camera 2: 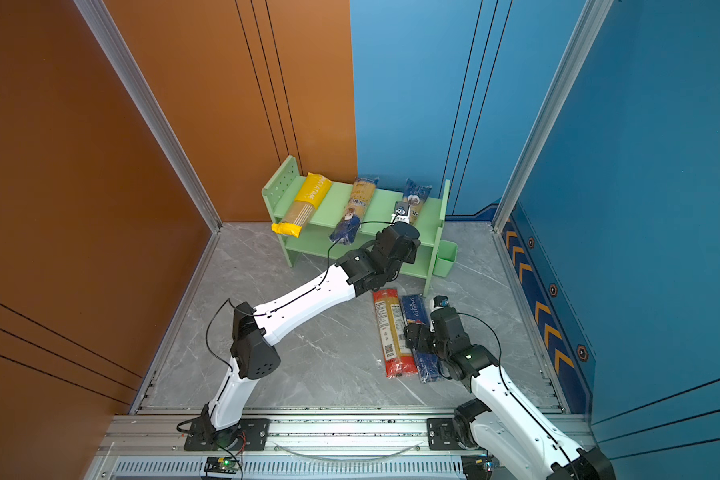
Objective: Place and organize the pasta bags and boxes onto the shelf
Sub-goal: 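Open the left gripper and release the ankara pack on the upper tier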
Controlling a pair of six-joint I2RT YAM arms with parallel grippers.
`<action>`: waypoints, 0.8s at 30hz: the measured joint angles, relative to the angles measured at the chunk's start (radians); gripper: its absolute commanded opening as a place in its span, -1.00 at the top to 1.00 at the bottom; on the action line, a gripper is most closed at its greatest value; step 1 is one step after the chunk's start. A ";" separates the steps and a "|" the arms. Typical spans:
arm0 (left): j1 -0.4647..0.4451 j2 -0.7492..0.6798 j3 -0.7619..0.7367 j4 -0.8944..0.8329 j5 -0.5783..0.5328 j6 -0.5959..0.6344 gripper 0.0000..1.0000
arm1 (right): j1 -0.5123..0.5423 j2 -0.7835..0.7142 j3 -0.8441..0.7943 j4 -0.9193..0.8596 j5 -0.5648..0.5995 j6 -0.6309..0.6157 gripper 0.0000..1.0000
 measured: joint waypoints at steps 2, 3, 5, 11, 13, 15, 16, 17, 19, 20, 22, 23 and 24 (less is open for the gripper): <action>-0.002 0.000 0.000 0.000 0.000 0.000 0.11 | -0.003 -0.003 -0.001 0.000 0.000 0.000 -1.00; -0.003 0.000 0.000 0.001 0.000 0.000 0.04 | -0.004 -0.004 -0.002 0.000 0.000 0.000 -1.00; -0.004 0.000 0.000 0.011 0.000 -0.003 -0.09 | -0.004 -0.005 -0.003 0.000 -0.001 0.000 -1.00; -0.008 0.000 0.001 0.082 -0.005 -0.007 -0.16 | -0.008 -0.005 -0.008 0.000 -0.009 0.000 -1.00; -0.008 0.000 0.002 0.109 -0.006 -0.007 -0.18 | -0.009 -0.005 -0.008 0.000 -0.014 0.000 -1.00; -0.008 0.000 0.003 0.128 -0.006 -0.007 -0.19 | -0.009 -0.005 -0.008 0.000 -0.016 0.000 -1.00; -0.008 0.000 0.003 0.132 -0.006 -0.007 -0.20 | -0.010 -0.006 -0.008 0.000 -0.016 0.000 -1.00; -0.008 0.000 0.003 0.135 -0.006 -0.007 -0.20 | -0.010 -0.007 -0.009 0.000 -0.016 0.000 -1.00; -0.008 0.000 0.003 0.142 -0.006 -0.007 -0.20 | -0.010 -0.009 -0.010 0.000 -0.016 0.000 -1.00; -0.008 0.000 0.003 0.145 -0.006 -0.007 -0.21 | -0.011 -0.009 -0.010 0.000 -0.016 0.000 -1.00; -0.008 0.000 0.003 0.151 -0.006 -0.007 -0.21 | -0.012 -0.010 -0.011 0.000 -0.016 0.000 -1.00; -0.008 0.000 0.003 0.153 -0.006 -0.006 -0.21 | -0.014 -0.010 -0.012 0.000 -0.016 0.000 -1.00; -0.008 0.000 0.003 0.155 -0.006 -0.006 -0.21 | -0.015 -0.010 -0.012 0.000 -0.017 0.000 -1.00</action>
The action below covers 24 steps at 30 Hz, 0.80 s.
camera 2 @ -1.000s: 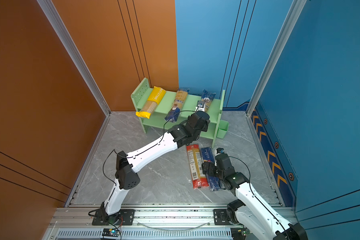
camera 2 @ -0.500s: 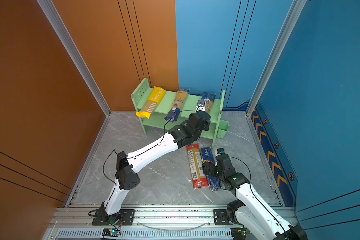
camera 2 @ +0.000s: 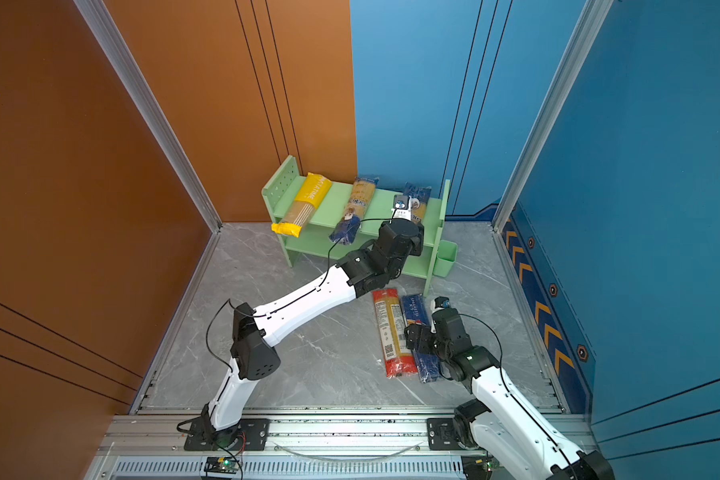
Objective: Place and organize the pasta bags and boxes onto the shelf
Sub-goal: 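Open the left gripper and release the ankara pack on the upper tier, then withdraw the left gripper from the shelf and lower it toward the red-topped bag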
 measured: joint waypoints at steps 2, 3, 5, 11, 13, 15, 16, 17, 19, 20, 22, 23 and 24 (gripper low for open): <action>0.000 0.000 0.000 0.002 0.000 0.005 -0.23 | -0.002 0.000 0.000 0.000 -0.002 0.000 -1.00; 0.000 0.000 0.000 0.003 0.000 0.009 -0.26 | -0.002 -0.001 0.000 0.000 -0.002 0.000 -1.00; 0.000 -0.002 0.000 0.002 0.000 0.016 -0.30 | -0.002 -0.003 0.000 0.000 -0.002 0.000 -1.00; -0.003 -0.047 -0.040 0.021 -0.001 0.040 -0.47 | -0.002 -0.005 0.000 0.000 -0.002 0.000 -1.00; -0.006 -0.072 -0.061 0.037 -0.003 0.047 -0.58 | -0.002 -0.005 0.000 0.000 -0.002 0.000 -1.00; -0.010 -0.096 -0.081 0.058 -0.006 0.050 -0.70 | -0.002 -0.005 0.000 0.000 -0.002 0.000 -1.00; -0.011 -0.105 -0.088 0.070 -0.007 0.051 -0.78 | -0.002 -0.005 0.000 0.000 -0.002 0.000 -1.00; -0.013 -0.115 -0.097 0.079 -0.009 0.051 -0.87 | -0.002 -0.005 0.000 0.000 -0.002 0.000 -1.00; -0.013 -0.134 -0.116 0.094 -0.012 0.057 -0.98 | -0.002 -0.005 0.000 0.000 -0.002 0.000 -1.00; -0.013 -0.142 -0.126 0.102 -0.014 0.058 -0.97 | -0.002 -0.005 0.000 0.000 -0.002 0.002 -1.00; -0.013 -0.152 -0.140 0.117 -0.014 0.061 -0.96 | -0.002 -0.005 0.000 0.000 -0.002 0.002 -1.00; -0.013 -0.154 -0.145 0.124 -0.016 0.061 -0.96 | -0.002 -0.005 0.000 0.000 -0.002 0.002 -1.00; -0.013 -0.156 -0.150 0.130 -0.018 0.063 -0.96 | -0.002 -0.005 0.000 0.000 -0.002 0.002 -1.00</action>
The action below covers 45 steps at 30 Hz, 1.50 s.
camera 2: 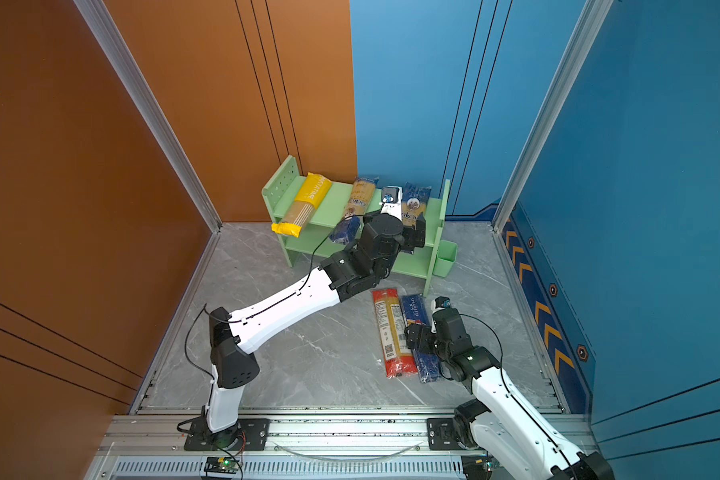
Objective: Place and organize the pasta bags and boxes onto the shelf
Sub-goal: 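Withdraw the left gripper from the shelf and lower it toward the red-topped bag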
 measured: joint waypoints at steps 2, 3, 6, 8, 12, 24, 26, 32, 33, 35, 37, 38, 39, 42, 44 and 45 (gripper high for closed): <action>0.000 -0.003 -0.010 0.005 -0.002 0.001 -0.96 | 0.000 0.000 0.000 0.000 0.000 0.000 -1.00; 0.000 -0.004 -0.015 0.007 -0.002 0.001 -0.96 | 0.000 0.000 0.000 0.000 0.000 0.000 -1.00; 0.000 -0.011 -0.037 0.017 -0.003 0.002 -0.96 | -0.002 0.001 0.000 0.000 0.000 0.000 -1.00; 0.000 -0.015 -0.053 0.024 -0.003 0.003 -0.96 | -0.003 0.003 0.000 0.000 0.000 0.000 -1.00; 0.000 -0.024 -0.073 0.032 -0.003 0.009 -0.96 | -0.005 0.011 0.000 0.000 0.000 0.000 -1.00; -0.004 -0.109 -0.169 0.055 0.031 0.003 -0.96 | -0.005 0.022 0.000 0.000 0.000 0.001 -1.00; -0.007 -0.138 -0.210 0.057 0.050 -0.008 -0.96 | -0.005 0.029 0.000 -0.001 0.000 0.001 -1.00; -0.020 -0.227 -0.363 0.076 0.082 -0.027 -0.96 | -0.005 0.033 0.001 -0.015 0.001 0.005 -1.00; -0.023 -0.242 -0.393 0.080 0.087 -0.029 -0.96 | -0.005 0.033 0.002 -0.019 0.001 0.006 -1.00; -0.024 -0.275 -0.459 0.093 0.096 -0.038 -0.96 | -0.005 0.032 0.003 -0.023 0.001 0.008 -1.00; -0.024 -0.304 -0.518 0.102 0.102 -0.042 -0.96 | -0.005 0.032 0.003 -0.028 0.002 0.008 -1.00; -0.024 -0.315 -0.540 0.105 0.102 -0.045 -0.96 | -0.005 0.031 0.003 -0.029 0.004 0.009 -1.00; -0.024 -0.327 -0.565 0.113 0.103 -0.046 -0.96 | -0.005 0.030 0.003 -0.033 0.004 0.012 -1.00; -0.024 -0.362 -0.629 0.124 0.102 -0.050 -0.96 | -0.005 0.025 0.006 -0.043 0.005 0.019 -1.00; -0.024 -0.383 -0.665 0.129 0.102 -0.056 -0.96 | -0.005 0.024 0.008 -0.044 0.005 0.021 -1.00; -0.024 -0.392 -0.681 0.132 0.103 -0.059 -0.96 | -0.005 0.023 0.008 -0.045 0.005 0.023 -1.00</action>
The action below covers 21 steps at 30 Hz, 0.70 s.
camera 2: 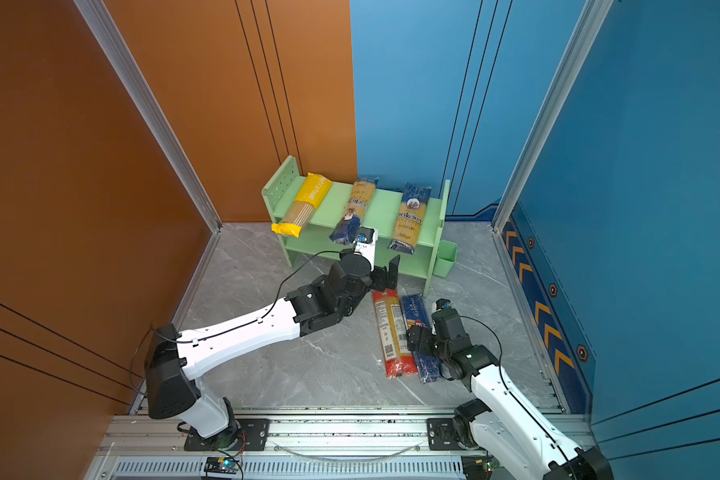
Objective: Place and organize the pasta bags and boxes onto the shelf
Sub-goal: 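Withdraw the left gripper from the shelf and lower it toward the red-topped bag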
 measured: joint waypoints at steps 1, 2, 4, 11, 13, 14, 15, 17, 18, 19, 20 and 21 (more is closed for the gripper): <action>0.000 -0.008 -0.015 0.003 0.000 -0.005 -0.96 | 0.000 0.000 0.000 0.000 0.000 0.000 -1.00; 0.000 -0.015 -0.029 0.005 0.000 -0.009 -0.96 | 0.000 0.000 0.000 -0.001 0.000 0.000 -1.00; 0.000 -0.032 -0.065 0.011 0.000 -0.019 -0.96 | 0.000 0.000 0.001 -0.005 0.000 0.001 -1.00; 0.001 -0.064 -0.160 0.016 0.008 -0.053 -0.96 | 0.000 0.000 0.002 -0.008 0.000 0.008 -1.00; 0.005 -0.069 -0.179 0.018 0.012 -0.062 -0.96 | 0.001 0.000 0.002 -0.008 0.000 0.011 -1.00; 0.006 -0.072 -0.187 0.018 0.014 -0.066 -0.96 | 0.002 0.000 0.002 -0.008 0.000 0.011 -1.00; 0.008 -0.076 -0.196 0.017 0.019 -0.069 -0.96 | 0.005 0.000 0.002 -0.008 0.002 0.013 -1.00; 0.012 -0.081 -0.212 0.017 0.026 -0.081 -0.96 | 0.009 0.000 0.003 -0.008 0.008 0.018 -1.00; 0.014 -0.083 -0.219 0.016 0.030 -0.086 -0.96 | 0.011 0.000 0.003 -0.008 0.011 0.019 -1.00; 0.015 -0.086 -0.227 0.016 0.033 -0.092 -0.96 | 0.014 0.000 0.003 -0.008 0.015 0.019 -1.00; 0.018 -0.089 -0.233 0.014 0.036 -0.096 -0.96 | 0.017 -0.001 0.003 -0.008 0.018 0.019 -1.00; 0.019 -0.092 -0.242 0.013 0.038 -0.103 -0.96 | 0.021 -0.004 0.003 -0.008 0.020 0.019 -1.00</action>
